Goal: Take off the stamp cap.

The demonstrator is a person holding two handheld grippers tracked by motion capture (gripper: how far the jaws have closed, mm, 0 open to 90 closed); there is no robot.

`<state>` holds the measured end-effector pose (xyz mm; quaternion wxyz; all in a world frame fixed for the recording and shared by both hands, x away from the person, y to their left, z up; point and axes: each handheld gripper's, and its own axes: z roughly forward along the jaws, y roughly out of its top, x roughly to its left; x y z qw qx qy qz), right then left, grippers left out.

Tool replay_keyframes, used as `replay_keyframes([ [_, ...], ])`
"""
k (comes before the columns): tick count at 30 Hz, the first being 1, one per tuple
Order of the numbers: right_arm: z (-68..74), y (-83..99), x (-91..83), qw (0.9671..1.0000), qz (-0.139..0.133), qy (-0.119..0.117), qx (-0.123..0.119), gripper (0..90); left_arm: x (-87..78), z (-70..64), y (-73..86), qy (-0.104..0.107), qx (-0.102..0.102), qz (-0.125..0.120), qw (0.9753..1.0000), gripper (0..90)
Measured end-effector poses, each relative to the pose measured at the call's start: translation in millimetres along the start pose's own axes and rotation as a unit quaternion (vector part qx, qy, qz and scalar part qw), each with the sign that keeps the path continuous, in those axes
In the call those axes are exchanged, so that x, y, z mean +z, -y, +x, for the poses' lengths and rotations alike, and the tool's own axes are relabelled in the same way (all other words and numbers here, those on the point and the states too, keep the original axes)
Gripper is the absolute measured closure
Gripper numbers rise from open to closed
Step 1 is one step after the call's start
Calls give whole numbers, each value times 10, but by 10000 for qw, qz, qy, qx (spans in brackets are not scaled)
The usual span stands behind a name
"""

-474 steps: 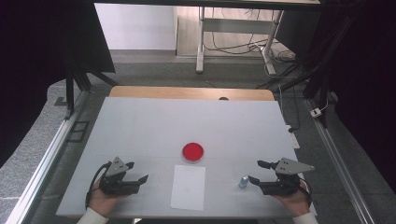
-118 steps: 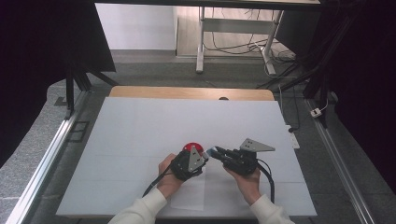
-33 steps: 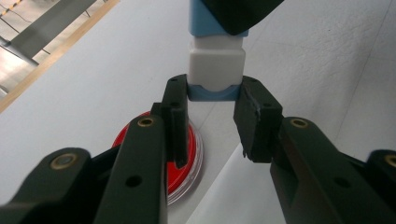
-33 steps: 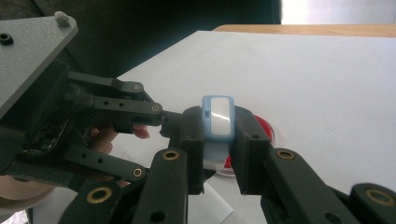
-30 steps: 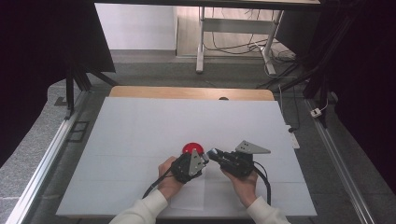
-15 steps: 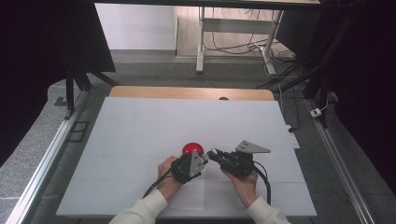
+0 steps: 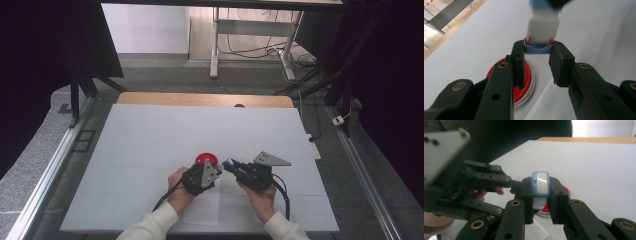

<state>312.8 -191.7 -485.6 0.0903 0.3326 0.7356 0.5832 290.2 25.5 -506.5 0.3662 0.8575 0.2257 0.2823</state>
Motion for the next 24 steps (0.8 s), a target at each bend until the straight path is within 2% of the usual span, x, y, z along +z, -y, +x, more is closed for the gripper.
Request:
replay_keyframes([
  [2,-37,-30,-35,10000,-13,13,19,752,-16,35,10,-16,-79,-73,9999,662],
  [5,-79,-28,-48,10000,9,-5,99,752,-33,42,6,-6,-64,-121,9999,662],
  [8,-78,-26,-40,9999,14,-43,102,752,-37,46,11,-1,-53,-113,9999,661],
  [17,-108,-46,-80,9998,-96,-92,137,751,-77,96,28,24,-200,-179,9996,659],
  [24,-113,-53,-109,9998,-178,-46,97,750,-110,155,70,90,-283,-197,9994,659],
])
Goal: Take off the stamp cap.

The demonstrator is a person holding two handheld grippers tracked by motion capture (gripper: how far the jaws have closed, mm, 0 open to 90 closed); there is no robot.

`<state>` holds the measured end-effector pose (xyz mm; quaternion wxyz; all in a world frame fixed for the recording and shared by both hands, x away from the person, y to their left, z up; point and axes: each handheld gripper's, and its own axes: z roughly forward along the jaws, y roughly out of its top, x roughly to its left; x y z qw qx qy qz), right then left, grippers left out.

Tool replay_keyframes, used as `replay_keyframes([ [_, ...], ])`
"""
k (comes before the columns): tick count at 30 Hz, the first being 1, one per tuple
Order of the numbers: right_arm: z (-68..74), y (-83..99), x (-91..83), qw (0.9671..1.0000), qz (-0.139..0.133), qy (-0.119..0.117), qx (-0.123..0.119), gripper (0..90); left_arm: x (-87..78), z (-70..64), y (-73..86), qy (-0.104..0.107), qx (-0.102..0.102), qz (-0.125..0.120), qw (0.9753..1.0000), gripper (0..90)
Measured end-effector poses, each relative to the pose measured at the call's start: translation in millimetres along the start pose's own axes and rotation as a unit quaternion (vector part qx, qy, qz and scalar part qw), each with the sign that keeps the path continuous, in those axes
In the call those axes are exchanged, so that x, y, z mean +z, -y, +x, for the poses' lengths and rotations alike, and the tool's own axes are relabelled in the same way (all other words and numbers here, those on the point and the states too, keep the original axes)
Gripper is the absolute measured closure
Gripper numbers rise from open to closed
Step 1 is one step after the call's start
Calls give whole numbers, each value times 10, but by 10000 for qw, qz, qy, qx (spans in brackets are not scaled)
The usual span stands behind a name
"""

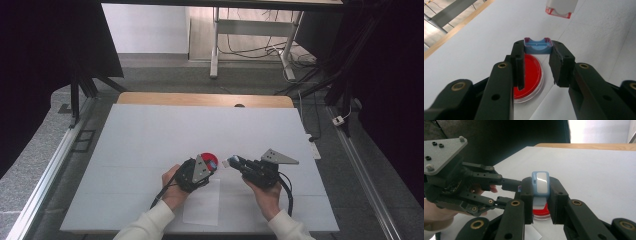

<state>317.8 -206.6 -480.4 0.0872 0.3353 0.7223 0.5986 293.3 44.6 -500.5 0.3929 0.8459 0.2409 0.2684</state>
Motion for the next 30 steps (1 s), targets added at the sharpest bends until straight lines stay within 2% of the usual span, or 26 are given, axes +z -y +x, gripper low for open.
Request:
replay_keyframes([
  [7,-23,6,-5,10000,24,29,15,751,-45,51,36,109,-139,-27,9998,658],
  [14,-28,14,4,10000,65,49,-36,750,-185,135,124,195,-448,-74,9988,658],
  [17,-31,19,9,9999,89,58,-67,750,-265,188,180,281,-658,-124,9974,658],
  [22,-29,14,-2,9998,105,91,-169,750,-385,276,287,477,-1004,-206,9936,657],
  [30,-47,1,-31,9997,115,88,-200,750,-586,344,442,441,-1209,-178,9915,657],
])
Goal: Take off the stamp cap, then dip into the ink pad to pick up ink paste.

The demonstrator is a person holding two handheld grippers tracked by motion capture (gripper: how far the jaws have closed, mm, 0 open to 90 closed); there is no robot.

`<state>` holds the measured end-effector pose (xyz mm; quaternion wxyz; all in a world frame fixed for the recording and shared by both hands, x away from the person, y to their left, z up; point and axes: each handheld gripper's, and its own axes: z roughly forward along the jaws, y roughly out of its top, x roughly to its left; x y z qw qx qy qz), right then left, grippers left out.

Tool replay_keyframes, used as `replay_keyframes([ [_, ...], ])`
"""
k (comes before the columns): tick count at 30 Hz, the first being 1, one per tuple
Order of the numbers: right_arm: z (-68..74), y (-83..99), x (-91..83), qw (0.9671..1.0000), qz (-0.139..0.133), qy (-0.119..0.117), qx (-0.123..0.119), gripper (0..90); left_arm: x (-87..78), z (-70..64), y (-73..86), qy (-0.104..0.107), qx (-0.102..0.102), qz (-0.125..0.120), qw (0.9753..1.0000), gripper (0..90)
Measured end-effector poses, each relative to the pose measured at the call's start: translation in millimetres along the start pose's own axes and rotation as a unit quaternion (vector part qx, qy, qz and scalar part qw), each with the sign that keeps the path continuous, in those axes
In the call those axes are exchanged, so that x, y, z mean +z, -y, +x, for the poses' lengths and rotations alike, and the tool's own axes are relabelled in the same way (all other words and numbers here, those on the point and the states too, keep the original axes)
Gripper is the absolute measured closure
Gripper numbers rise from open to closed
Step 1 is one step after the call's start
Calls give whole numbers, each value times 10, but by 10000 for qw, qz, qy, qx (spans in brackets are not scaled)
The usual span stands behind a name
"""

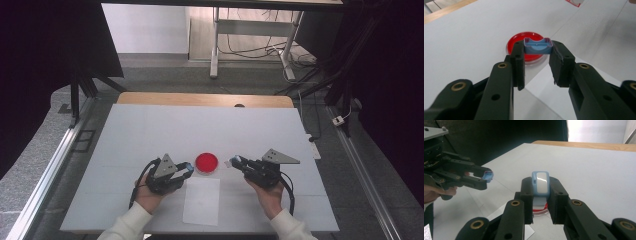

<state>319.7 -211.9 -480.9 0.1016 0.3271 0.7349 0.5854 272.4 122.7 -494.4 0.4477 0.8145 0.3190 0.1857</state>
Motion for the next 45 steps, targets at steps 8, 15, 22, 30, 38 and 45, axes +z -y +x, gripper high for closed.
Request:
replay_keyframes([
  [8,-23,-4,-4,9999,48,33,-95,750,-231,101,189,-156,-246,-5,9996,657],
  [15,-27,-5,2,9998,85,61,-189,750,-418,192,381,-280,-534,14,9982,657],
  [22,-31,-4,14,9989,200,182,-390,750,-584,219,512,-409,-672,13,9969,657],
  [30,-41,-7,17,9986,232,213,-418,750,-616,236,559,-388,-713,26,9967,657],
  [38,-28,-21,18,9986,236,203,-434,750,-611,248,554,-396,-730,16,9965,657],
  [45,-30,-41,44,9981,350,188,-470,750,-598,263,549,-400,-718,45,9966,656],
])
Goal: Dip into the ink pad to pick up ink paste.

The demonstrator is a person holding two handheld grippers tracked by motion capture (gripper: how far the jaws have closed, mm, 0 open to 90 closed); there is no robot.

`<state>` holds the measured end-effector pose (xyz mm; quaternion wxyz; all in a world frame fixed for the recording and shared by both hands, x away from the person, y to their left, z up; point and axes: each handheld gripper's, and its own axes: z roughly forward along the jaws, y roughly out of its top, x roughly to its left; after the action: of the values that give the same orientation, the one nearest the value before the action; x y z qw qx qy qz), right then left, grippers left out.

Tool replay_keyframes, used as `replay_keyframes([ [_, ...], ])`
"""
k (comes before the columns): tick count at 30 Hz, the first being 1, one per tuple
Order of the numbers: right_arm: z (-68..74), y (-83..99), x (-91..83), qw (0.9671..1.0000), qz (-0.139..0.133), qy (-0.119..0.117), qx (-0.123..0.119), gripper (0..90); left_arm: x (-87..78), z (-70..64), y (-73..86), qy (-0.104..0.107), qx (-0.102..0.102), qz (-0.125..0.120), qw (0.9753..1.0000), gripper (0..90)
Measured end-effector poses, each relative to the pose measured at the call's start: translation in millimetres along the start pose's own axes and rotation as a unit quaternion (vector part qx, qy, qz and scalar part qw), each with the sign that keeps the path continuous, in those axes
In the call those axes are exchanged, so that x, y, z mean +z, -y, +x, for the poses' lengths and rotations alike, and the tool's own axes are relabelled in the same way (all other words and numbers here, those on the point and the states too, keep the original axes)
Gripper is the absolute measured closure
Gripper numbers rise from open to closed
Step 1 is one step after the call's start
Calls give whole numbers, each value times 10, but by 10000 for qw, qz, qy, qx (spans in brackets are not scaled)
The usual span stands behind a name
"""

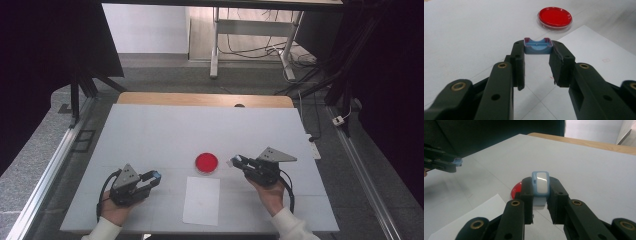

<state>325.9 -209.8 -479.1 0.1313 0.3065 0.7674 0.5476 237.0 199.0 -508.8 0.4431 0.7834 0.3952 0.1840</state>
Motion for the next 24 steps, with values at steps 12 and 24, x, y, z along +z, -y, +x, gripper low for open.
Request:
replay_keyframes([
  [12,-17,-145,111,9998,172,-95,-12,750,7,25,-3,-3,-28,28,10000,656],
  [24,-72,-265,303,9994,348,-83,-39,750,13,17,-6,0,-9,29,10000,657],
])
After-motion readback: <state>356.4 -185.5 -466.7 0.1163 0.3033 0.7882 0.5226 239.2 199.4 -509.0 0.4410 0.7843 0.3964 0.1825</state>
